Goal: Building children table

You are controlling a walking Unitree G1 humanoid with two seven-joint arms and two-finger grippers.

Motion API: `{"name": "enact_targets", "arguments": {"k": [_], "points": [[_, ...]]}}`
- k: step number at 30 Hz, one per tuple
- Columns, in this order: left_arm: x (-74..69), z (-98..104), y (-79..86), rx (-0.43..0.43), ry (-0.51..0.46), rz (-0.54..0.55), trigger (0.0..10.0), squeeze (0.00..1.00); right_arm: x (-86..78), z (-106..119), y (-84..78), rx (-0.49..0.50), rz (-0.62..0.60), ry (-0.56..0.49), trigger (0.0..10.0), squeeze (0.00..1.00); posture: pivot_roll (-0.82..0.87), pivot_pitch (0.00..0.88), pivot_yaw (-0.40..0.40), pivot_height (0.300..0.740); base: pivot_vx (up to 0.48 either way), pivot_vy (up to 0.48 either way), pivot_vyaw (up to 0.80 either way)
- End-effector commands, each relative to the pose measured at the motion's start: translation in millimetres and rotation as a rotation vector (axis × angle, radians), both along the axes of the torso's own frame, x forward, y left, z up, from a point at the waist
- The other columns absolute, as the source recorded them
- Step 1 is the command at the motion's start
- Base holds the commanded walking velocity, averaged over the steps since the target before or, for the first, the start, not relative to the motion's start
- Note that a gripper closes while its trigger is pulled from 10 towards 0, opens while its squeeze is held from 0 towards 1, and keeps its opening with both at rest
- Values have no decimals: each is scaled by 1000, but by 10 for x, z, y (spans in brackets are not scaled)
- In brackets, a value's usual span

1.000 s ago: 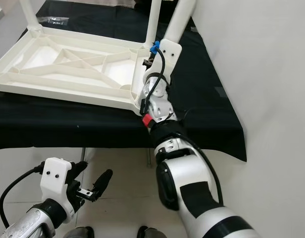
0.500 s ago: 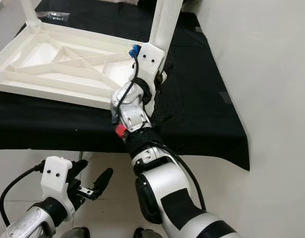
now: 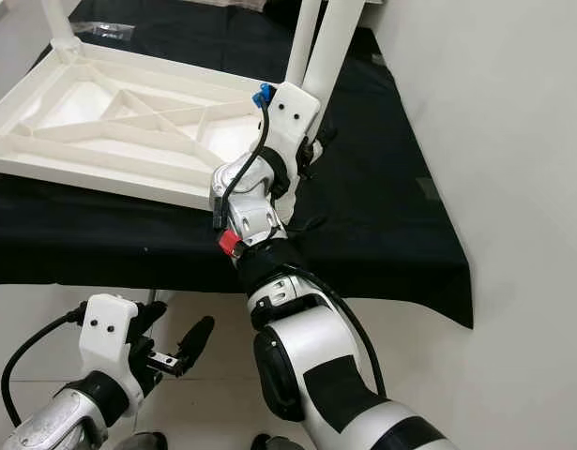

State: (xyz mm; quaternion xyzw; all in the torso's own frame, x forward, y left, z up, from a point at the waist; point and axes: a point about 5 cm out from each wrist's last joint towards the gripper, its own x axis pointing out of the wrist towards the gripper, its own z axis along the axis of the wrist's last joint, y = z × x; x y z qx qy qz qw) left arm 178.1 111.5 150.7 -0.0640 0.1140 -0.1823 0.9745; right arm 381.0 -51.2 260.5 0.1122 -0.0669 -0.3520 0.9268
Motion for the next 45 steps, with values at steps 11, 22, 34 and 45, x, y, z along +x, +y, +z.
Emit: {"name": "enact_targets", "arguments": {"k": [11,22,34,45], "points": [[-3,-40,-9,-8,17,14,10000,0,-112,-357,65,112,-78,148,10000,0,179,203,-132,740,0,0,0],[33,-72,-20,-9,15,10,10000,0,-122,358,46,55,25,-154,10000,0,165,176,-128,740,0,0,0],[190,-49,16,7,-28,45,10000,0,-146,636,-72,119,255,-283,10000,0,145,126,-130,740,0,0,0],[821,184,38,474,-330,-23,10000,0,-273,228,-23,254,740,-234,10000,0,122,121,-118,740,0,0,0]]}}
